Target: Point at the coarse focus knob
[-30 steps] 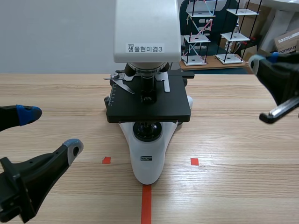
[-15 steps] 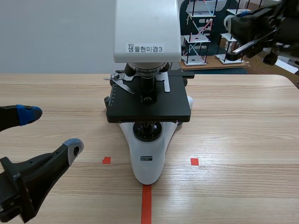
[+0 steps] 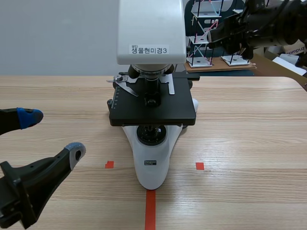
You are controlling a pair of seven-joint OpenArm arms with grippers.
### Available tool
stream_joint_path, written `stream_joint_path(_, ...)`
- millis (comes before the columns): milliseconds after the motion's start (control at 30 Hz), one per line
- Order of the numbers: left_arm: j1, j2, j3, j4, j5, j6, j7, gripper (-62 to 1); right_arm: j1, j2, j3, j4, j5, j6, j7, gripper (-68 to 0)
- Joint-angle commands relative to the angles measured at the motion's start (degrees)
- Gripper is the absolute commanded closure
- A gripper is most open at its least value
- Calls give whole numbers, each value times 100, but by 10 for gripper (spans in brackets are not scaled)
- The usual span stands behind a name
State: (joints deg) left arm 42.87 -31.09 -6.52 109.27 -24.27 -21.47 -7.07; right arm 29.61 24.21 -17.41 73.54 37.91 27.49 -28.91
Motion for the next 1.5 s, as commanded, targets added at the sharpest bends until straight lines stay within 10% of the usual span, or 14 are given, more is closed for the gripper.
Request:
stream_joint_path(0, 11, 44, -46, 105, -33, -9, -76, -623, 120, 4, 2, 114, 173, 70, -184, 1)
stream_joint_path(233, 11, 44, -46, 105, -33, -9, -76, -623, 195, -11, 2, 98, 931, 236, -1115, 0)
stream_joint_path(1467, 11, 44, -46, 105, -33, -9, -76, -623, 181, -9, 2, 98, 927, 236, -1062, 1)
